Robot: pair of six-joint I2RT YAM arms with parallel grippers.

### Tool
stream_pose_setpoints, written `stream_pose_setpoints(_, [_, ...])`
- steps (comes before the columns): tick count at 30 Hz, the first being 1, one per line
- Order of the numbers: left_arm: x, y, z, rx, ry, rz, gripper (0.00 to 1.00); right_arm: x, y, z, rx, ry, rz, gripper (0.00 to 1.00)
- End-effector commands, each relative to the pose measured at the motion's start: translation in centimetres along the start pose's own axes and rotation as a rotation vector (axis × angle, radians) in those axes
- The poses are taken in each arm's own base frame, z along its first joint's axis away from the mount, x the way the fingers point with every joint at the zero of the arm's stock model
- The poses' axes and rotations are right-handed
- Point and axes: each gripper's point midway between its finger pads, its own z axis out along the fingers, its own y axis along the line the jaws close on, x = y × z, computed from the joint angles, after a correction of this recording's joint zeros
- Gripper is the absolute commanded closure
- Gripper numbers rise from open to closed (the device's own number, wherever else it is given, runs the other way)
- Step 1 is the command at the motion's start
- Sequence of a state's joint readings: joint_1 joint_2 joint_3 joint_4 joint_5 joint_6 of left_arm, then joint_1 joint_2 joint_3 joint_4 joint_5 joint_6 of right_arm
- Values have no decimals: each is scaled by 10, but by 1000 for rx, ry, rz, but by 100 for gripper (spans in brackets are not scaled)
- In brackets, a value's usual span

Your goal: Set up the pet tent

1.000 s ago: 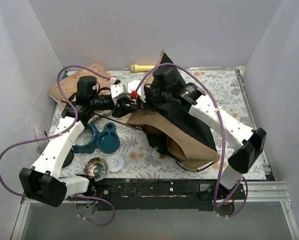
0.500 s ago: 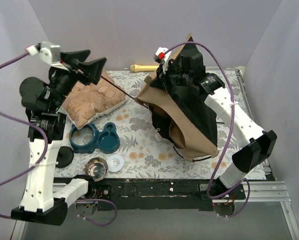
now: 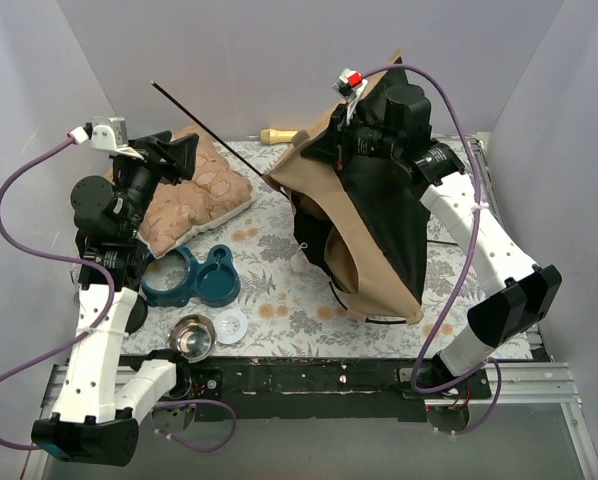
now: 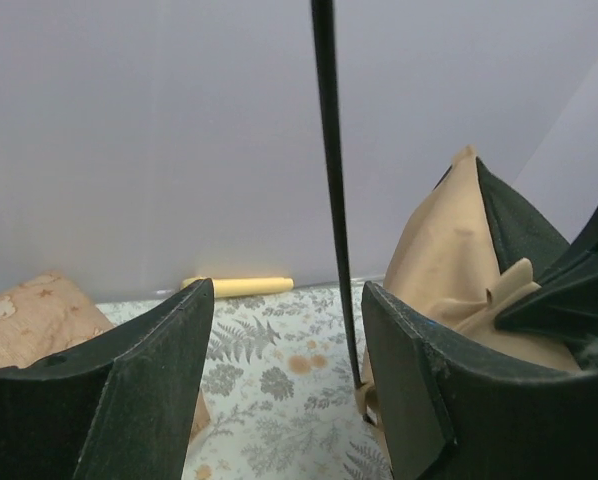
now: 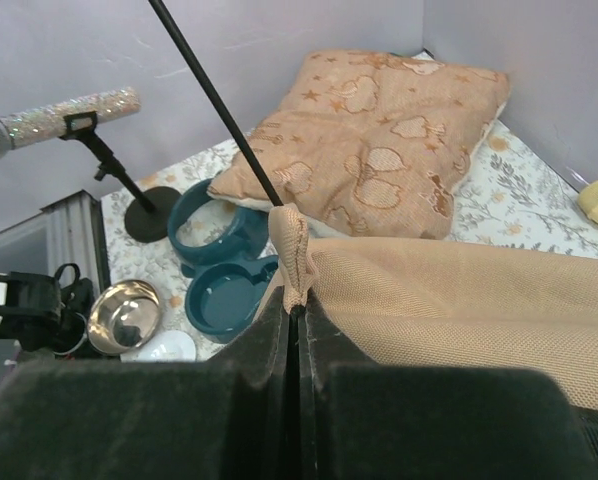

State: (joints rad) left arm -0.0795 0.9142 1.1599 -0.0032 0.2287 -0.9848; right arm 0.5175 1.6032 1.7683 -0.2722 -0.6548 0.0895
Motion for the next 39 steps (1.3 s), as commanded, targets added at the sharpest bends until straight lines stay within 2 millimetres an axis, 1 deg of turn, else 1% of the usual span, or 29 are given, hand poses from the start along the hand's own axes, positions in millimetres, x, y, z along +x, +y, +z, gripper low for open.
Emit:
stream_pose_setpoints(1, [-39, -14, 3, 71, -162, 50, 41, -45, 35, -18, -84, -127, -64, 99])
stream_pose_setpoints(3, [-47, -23, 3, 127, -218, 83, 43, -46, 37, -19, -93, -128, -59, 99])
stream_pose_setpoints(4, [-54, -31, 2, 168, -254, 102, 44, -46, 39, -19, -99, -128, -55, 99])
stream_pose_setpoints(5, [-56, -38, 1, 210, -268, 117, 45, -46, 39, -19, -100, -128, -54, 99])
stream_pose_setpoints(9, [-55, -59, -3, 333, -256, 130, 49, -44, 40, -19, -109, -124, -48, 99])
stream_pose_setpoints(11, [-55, -61, -6, 340, -258, 125, 50, -47, 42, -21, -113, -130, -46, 99])
stream_pose_setpoints(13, [-57, -59, -7, 321, -263, 122, 52, -48, 44, -21, -125, -132, -44, 99])
stream_pose_setpoints(15, [-63, -59, -8, 316, -285, 134, 54, -47, 48, -23, -147, -130, -37, 99])
stream_pose_setpoints(18, [-76, -65, -6, 334, -321, 143, 57, -44, 54, -24, -188, -118, -27, 99])
stream_pose_setpoints(22, [-84, -65, 0, 335, -339, 140, 60, -43, 57, -26, -214, -114, -25, 99])
stream_pose_setpoints(24, [-89, -64, 1, 321, -349, 130, 66, -45, 57, -27, -210, -118, -25, 99])
stream_pose_setpoints(26, [-86, -66, 0, 332, -326, 105, 69, -46, 56, -29, -210, -118, -20, 99])
stream_pose_setpoints(27, [-82, -70, -4, 355, -307, 111, 66, -47, 55, -30, -209, -121, -21, 99])
stream_pose_setpoints(29, [-71, -84, -17, 435, -255, 133, 55, -49, 54, -32, -207, -122, -19, 99])
stream_pose_setpoints(30, [-66, -87, -22, 452, -213, 154, 49, -50, 53, -34, -202, -123, -19, 99])
stream_pose_setpoints(32, [-58, -92, -32, 478, -133, 161, 42, -51, 53, -37, -207, -122, -22, 99])
stream_pose_setpoints(33, [-57, -91, -37, 476, -105, 176, 41, -48, 54, -37, -213, -117, -19, 99])
stream_pose_setpoints(35, [-51, -86, -42, 461, -75, 174, 40, -46, 63, -41, -255, -110, -30, 99])
stream_pose_setpoints(37, [-51, -73, -41, 413, -80, 168, 39, -41, 71, -44, -299, -98, -23, 99])
stream_pose_setpoints(39, [-56, -68, -37, 400, -101, 113, 39, -37, 75, -46, -329, -88, -15, 99])
